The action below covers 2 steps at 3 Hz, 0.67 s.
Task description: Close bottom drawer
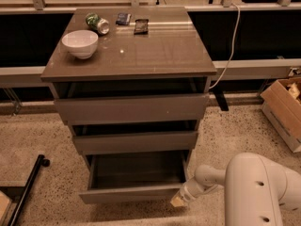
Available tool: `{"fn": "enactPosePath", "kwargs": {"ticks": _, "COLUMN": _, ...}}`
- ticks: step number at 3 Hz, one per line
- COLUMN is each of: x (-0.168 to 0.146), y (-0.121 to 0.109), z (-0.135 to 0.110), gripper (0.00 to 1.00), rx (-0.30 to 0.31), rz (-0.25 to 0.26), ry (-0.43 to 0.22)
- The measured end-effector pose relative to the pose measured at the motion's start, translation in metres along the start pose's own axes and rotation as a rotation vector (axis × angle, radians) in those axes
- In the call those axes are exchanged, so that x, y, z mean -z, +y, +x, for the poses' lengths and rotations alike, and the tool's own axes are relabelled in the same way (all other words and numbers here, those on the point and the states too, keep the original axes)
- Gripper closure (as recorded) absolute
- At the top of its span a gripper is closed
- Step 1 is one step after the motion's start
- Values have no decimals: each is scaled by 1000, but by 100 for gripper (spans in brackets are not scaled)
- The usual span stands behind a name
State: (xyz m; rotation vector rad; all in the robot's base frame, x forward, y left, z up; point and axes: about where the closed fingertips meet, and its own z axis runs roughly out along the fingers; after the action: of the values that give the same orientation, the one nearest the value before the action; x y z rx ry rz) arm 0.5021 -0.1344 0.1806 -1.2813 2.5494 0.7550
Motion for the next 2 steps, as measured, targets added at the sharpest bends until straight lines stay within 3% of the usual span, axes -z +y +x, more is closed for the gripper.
{"fn": "enactPosePath", "kwargs": {"ticks": 1, "x": 11, "y": -46, "z": -50, "gripper": 100, "rx": 90, "rz": 72, "ry": -43}}
{"fn": "enactPosePath", "kwargs": {"ticks": 2, "x": 11, "y": -46, "z": -50, "gripper": 100, "rx": 90, "rz": 72, "ry": -43}}
